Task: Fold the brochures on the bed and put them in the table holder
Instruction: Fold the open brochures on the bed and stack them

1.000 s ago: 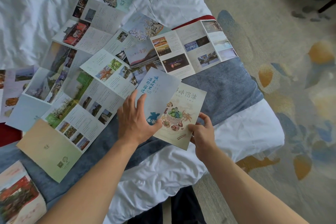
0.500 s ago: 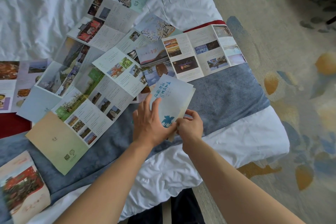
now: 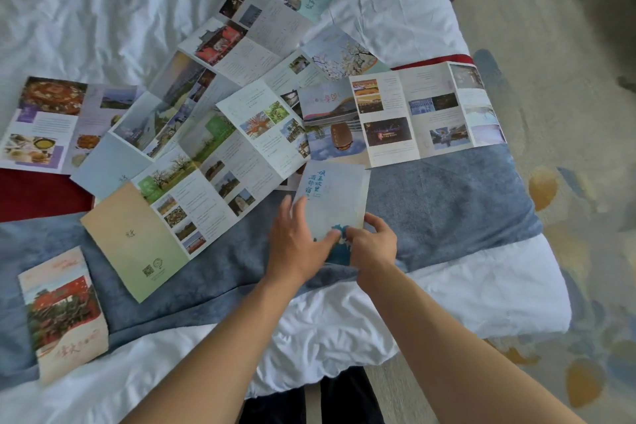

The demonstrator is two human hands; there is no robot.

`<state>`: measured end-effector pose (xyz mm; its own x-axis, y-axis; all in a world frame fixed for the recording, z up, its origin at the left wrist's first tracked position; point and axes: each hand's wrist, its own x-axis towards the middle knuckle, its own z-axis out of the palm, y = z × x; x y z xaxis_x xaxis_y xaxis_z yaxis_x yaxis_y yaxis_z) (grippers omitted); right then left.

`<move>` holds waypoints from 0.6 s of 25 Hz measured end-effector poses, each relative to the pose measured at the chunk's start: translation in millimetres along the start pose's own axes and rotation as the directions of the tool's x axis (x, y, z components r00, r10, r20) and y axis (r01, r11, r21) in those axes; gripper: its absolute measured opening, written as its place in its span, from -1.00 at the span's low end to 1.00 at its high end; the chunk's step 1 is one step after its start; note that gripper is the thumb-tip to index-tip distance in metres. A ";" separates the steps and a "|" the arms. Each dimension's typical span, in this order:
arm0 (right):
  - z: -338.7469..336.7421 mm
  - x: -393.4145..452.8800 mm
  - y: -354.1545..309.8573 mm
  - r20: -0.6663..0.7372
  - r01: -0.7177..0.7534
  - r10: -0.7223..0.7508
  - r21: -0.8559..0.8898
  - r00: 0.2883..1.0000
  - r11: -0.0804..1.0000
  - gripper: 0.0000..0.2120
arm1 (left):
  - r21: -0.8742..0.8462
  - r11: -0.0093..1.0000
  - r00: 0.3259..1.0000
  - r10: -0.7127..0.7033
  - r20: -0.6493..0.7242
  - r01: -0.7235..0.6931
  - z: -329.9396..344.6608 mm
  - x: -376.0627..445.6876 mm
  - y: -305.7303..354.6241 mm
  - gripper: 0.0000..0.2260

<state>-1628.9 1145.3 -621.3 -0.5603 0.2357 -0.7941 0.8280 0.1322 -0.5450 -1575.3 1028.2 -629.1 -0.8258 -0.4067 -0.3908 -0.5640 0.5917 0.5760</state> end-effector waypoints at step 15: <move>88.2 -79.7 14.2 0.437 0.545 -0.333 -0.590 0.836 0.595 -0.66 | -0.412 0.821 0.842 -0.503 -0.195 0.395 -101.0 -47.5 -119.6 -0.76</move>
<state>-1574.6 1043.4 -589.6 -0.7542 -0.2673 -0.5997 0.2013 0.7753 -0.5987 -1468.3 906.4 -606.9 -0.4113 -0.7756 -0.4788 -0.7880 0.0385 0.6145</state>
